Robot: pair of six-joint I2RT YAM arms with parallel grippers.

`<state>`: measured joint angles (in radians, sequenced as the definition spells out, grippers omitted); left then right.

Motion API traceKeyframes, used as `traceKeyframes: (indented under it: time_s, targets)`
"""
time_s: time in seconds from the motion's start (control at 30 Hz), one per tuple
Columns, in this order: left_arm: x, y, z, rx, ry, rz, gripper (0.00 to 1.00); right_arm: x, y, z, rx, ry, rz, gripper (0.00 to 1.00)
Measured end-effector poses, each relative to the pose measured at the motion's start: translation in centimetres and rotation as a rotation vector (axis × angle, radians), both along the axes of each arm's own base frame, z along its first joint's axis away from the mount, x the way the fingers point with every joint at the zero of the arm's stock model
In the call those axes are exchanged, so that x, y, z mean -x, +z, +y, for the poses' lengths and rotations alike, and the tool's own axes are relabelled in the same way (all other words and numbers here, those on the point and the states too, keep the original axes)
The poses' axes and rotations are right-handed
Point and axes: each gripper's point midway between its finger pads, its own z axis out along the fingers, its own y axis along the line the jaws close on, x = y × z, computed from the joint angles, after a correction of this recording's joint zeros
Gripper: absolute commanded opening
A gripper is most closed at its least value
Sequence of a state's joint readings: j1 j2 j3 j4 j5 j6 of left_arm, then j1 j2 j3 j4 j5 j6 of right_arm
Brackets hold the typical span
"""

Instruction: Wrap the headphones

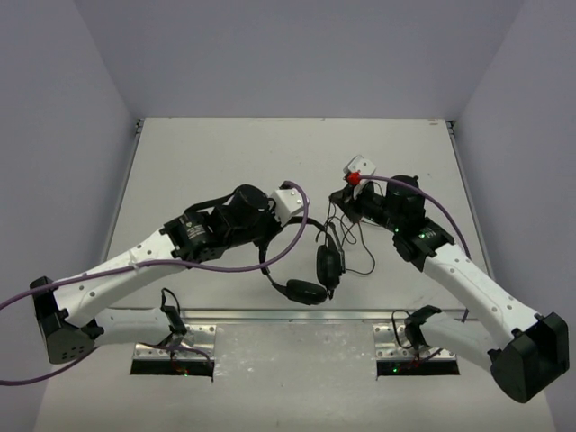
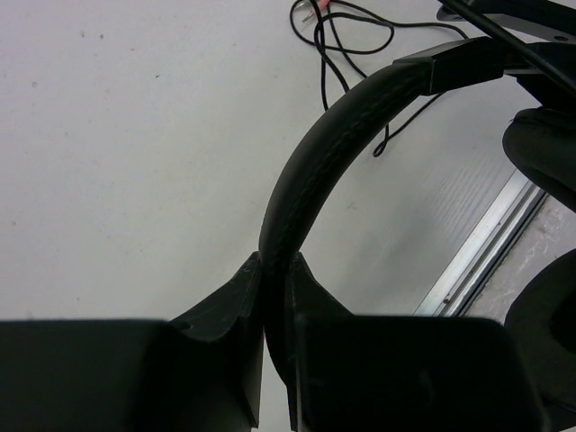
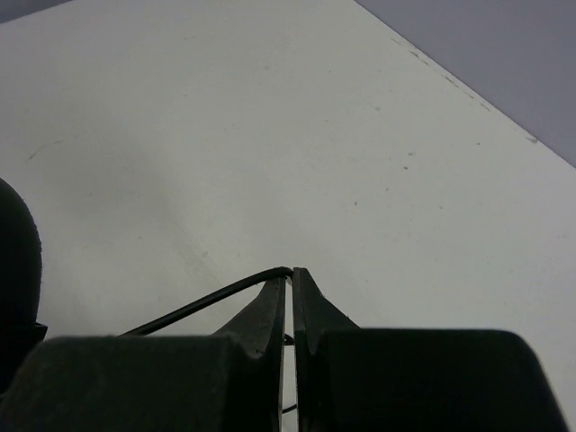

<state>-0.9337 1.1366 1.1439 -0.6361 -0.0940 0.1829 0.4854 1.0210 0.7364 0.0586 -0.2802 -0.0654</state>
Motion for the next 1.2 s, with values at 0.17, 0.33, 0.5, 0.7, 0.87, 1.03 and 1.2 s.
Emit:
traceKeyframes:
  time_s: [0.17,0.33,0.5,0.7,0.87,1.03,1.2]
  targets:
    - [-0.2,-0.7,0.0,-0.018,0.013,0.015,0.0,-0.1,-0.3,-0.6,-0.043,-0.027,0.024,0.01]
    - [-0.2,-1.4,-0.4,-0.031,0.006,0.04,0.0,0.0,0.1,-0.1,-0.078,-0.003,0.03,0.01]
    - [-0.5,0.1,-0.5,-0.004,0.032,0.02,0.0,0.1,-0.9,0.7,-0.086,0.03,0.071,0.01]
    - [-1.1,2.6,0.7,0.04,0.101,-0.047,0.0,-0.2,-0.7,1.0,-0.112,0.039,0.073,0.01]
    - [-1.4,4.9,1.3,0.106,0.138,-0.099,0.0,0.4,0.4,2.3,-0.171,0.115,0.046,0.19]
    - [-1.3,7.7,0.9,0.19,0.142,-0.128,0.0,0.9,0.2,3.6,-0.248,0.201,0.05,0.46]
    - [-1.5,11.0,0.4,0.3,0.169,-0.15,0.0,0.3,-0.3,5.4,-0.359,0.271,0.078,0.64]
